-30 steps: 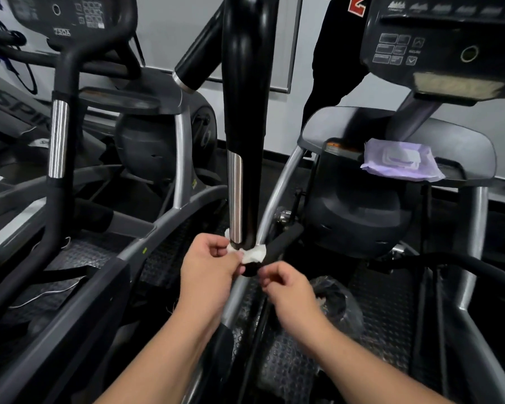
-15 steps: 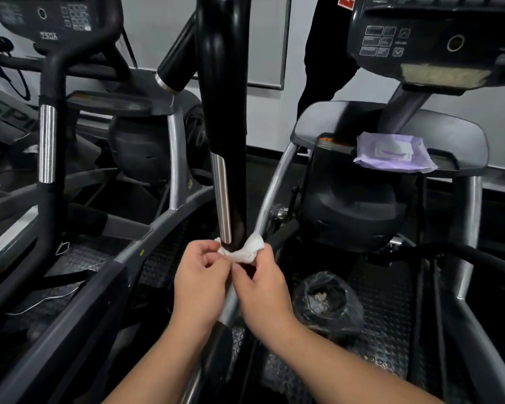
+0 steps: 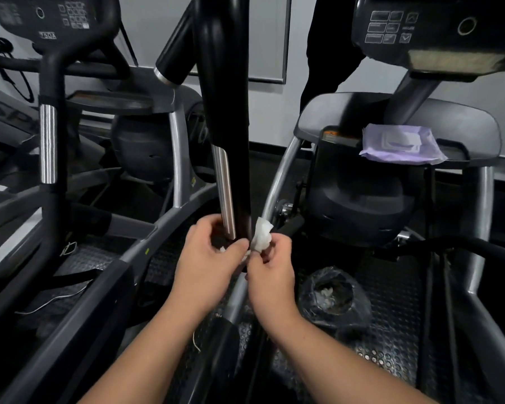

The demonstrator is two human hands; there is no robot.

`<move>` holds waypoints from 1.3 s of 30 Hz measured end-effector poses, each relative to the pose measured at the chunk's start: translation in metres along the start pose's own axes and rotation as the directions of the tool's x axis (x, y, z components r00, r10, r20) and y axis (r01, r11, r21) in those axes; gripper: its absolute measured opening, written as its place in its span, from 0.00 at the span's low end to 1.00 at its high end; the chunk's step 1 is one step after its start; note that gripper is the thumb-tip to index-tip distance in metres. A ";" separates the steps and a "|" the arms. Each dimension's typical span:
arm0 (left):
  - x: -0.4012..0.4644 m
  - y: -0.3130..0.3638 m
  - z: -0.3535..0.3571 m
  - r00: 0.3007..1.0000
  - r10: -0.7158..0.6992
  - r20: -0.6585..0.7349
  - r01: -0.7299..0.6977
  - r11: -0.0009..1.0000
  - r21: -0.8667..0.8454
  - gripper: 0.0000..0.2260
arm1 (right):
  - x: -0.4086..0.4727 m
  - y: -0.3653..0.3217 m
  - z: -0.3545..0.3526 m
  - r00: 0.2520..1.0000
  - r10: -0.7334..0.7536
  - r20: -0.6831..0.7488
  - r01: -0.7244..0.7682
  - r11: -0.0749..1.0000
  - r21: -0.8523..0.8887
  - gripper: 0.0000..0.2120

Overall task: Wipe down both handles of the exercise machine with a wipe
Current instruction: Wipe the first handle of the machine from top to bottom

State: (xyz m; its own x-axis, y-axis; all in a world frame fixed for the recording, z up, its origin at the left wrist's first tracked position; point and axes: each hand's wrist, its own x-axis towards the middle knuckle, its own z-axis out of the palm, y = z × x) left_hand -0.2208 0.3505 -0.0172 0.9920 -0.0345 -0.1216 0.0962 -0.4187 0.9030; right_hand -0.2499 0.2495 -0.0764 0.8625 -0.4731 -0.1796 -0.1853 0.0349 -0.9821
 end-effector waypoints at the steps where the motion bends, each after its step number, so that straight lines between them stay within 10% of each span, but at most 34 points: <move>1: 0.003 0.005 0.000 0.999 0.020 0.035 -0.020 1.000 0.015 0.16 | 0.002 0.002 -0.001 1.000 0.017 -0.005 -0.017 1.000 -0.005 0.12; 26: 0.030 0.019 0.015 0.998 0.041 0.036 -0.044 0.995 0.086 0.13 | 0.028 0.039 -0.010 0.982 0.067 0.179 -0.020 0.967 -0.253 0.18; 39: 0.034 0.023 0.019 0.998 0.059 0.019 -0.060 0.996 0.065 0.14 | 0.096 0.053 -0.036 0.913 -0.153 0.379 0.358 0.746 -0.562 0.19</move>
State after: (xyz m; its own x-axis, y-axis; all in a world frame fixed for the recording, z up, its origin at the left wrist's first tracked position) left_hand -0.1860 0.3225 -0.0079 0.9941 -0.0766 -0.0766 0.0312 -0.4742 0.8799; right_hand -0.1940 0.1744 -0.1432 0.9940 -0.1037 -0.0359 -0.0941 -0.6380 -0.7642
